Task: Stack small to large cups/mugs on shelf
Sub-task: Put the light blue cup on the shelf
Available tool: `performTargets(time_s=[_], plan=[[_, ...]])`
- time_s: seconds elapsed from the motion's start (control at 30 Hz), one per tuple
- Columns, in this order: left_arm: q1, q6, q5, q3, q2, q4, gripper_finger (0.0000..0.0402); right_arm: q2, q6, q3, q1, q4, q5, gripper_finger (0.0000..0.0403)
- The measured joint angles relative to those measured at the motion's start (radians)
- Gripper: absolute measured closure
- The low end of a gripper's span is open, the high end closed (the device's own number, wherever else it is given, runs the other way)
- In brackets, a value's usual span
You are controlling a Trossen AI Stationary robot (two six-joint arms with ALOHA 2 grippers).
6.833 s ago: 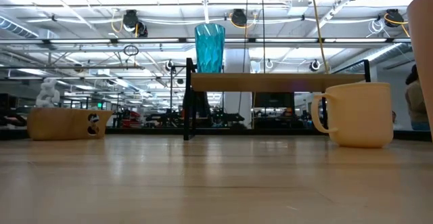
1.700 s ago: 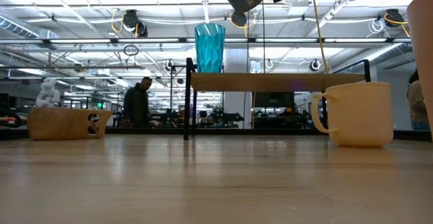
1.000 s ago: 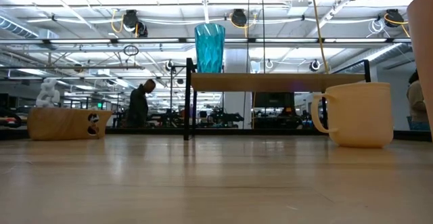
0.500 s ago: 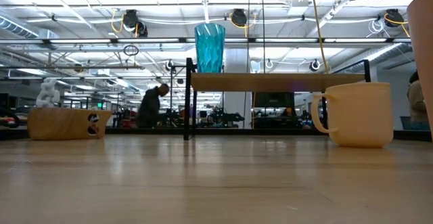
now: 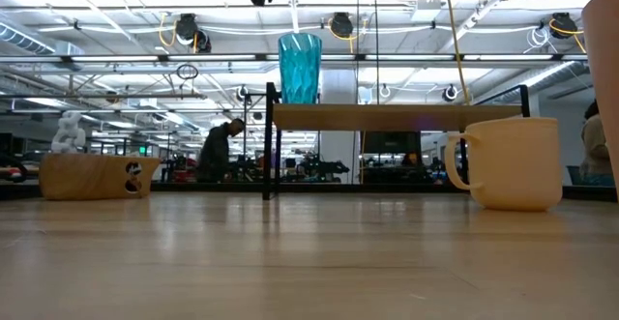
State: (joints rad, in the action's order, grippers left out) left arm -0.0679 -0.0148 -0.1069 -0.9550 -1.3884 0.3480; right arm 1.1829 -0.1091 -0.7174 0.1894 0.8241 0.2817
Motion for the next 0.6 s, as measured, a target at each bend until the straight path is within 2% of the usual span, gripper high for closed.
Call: performTargets(time_s=[0.13, 0.47, 0.6], plan=[[0.002, -0.016, 0.059, 0.000, 0.000, 0.029, 0.0013, 0.035, -0.005, 0.000, 0.000, 0.061, 0.000, 0.0092], [0.031, -0.025, 0.066, 0.000, -0.001, 0.073, 0.0013, 0.106, -0.005, 0.000, -0.004, 0.200, -0.001, 0.0092], [0.048, -0.032, 0.119, 0.000, -0.036, 0.116, 0.0014, 0.128, 0.013, 0.000, -0.019, 0.241, -0.001, 0.0092]])
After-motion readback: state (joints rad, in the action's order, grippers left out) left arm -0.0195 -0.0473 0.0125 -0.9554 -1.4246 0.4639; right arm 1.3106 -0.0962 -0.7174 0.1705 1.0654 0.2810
